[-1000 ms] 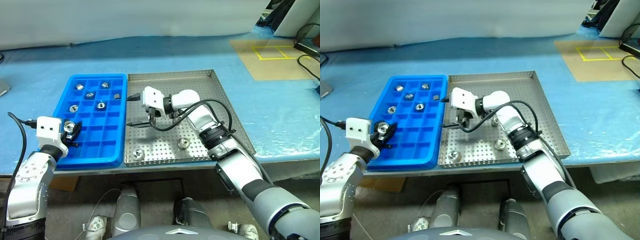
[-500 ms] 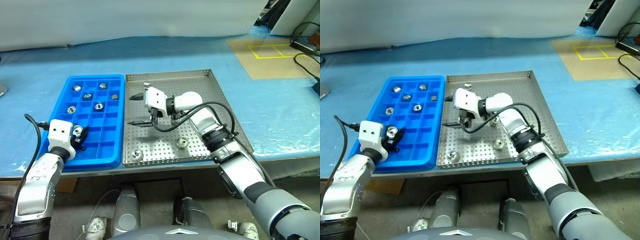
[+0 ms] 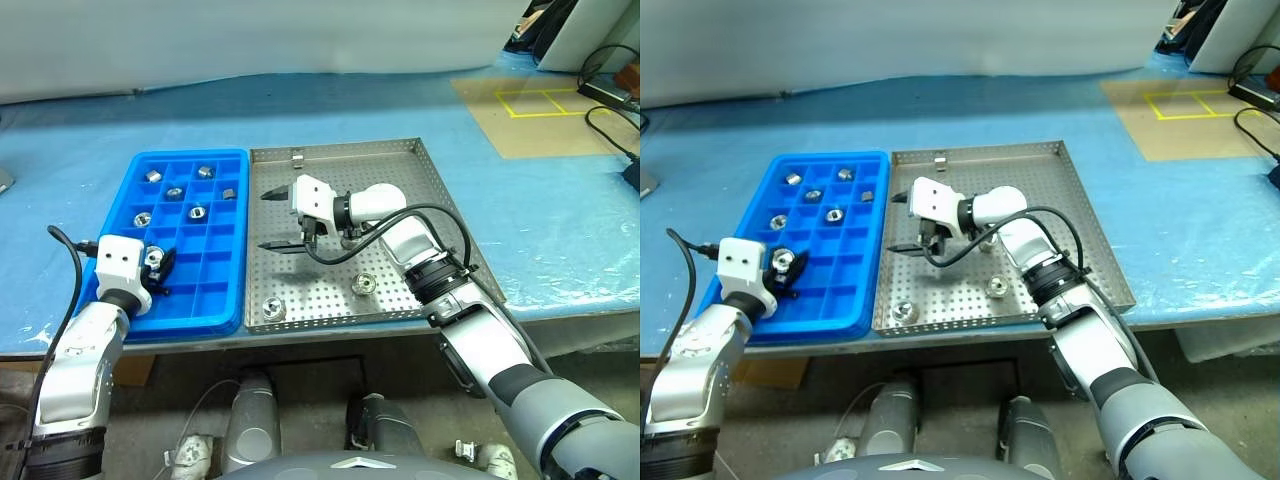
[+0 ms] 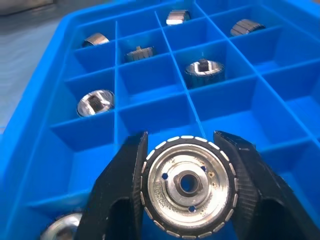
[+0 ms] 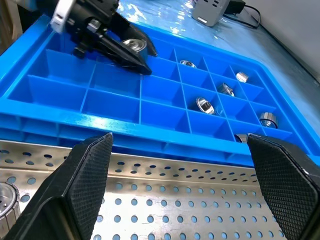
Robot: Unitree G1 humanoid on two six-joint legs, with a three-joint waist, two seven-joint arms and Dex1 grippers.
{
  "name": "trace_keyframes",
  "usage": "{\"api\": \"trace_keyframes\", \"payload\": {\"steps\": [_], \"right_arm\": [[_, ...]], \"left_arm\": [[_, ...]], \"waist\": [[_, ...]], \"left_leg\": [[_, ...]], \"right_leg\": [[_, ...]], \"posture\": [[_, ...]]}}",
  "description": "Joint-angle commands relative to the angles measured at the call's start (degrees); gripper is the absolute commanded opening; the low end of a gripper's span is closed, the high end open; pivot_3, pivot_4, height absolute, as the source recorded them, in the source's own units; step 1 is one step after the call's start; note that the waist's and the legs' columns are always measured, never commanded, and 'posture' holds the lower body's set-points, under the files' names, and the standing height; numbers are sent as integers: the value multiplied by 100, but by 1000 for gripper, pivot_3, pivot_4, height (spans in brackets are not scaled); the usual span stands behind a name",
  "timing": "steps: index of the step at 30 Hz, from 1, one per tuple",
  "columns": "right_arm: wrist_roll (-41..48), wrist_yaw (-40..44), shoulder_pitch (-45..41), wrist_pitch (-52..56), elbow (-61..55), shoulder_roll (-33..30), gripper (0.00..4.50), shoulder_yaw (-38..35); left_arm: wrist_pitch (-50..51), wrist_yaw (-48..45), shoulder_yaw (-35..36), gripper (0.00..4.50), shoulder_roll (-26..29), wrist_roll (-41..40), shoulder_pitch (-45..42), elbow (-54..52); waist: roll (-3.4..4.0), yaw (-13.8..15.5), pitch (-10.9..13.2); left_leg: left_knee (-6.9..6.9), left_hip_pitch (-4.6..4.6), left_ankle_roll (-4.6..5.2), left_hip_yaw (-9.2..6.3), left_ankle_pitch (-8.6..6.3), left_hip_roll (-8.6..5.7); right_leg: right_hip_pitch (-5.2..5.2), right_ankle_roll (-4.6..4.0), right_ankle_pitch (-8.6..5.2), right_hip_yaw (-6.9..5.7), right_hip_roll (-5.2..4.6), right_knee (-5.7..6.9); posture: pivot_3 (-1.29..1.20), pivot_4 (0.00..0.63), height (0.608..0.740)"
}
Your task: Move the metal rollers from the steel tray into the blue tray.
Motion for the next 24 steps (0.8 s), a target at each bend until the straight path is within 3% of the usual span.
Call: {"api": "trace_keyframes", "payload": {"steps": [1, 11, 19, 24], "right_arm": [[13, -54, -42, -98, -135, 35, 4500, -41], [-35, -193, 26, -49, -208, -35, 4500, -64], [-64, -277, 107, 5, -306, -77, 4500, -68], [-59, -293, 131, 24, -336, -91, 4500, -65]], "left_arm": [[-2, 8, 156, 1738, 21, -214, -312, -274], [-253, 402, 61, 1738, -27, 146, -805, 778], [-250, 418, -278, 1738, -238, 295, -900, 1040], [-226, 421, -224, 3360, -215, 318, -879, 1040]], "waist": [[0, 3, 0], [-1, -15, -1], [-3, -1, -2], [-3, 6, -2]], "left_leg": [[2, 0, 0, 0, 0, 0], [7, -3, 0, 0, 0, 0], [9, -4, 0, 0, 0, -3], [10, -4, 0, 0, 0, -4]], "right_leg": [[0, 0, 0, 0, -1, 0], [-1, 0, 0, 0, 1, -1], [1, 0, 1, -1, -3, 0], [3, 0, 1, -2, -4, 2]], "posture": [[296, 150, 740], [258, 150, 740], [244, 150, 740], [243, 150, 740]]}}
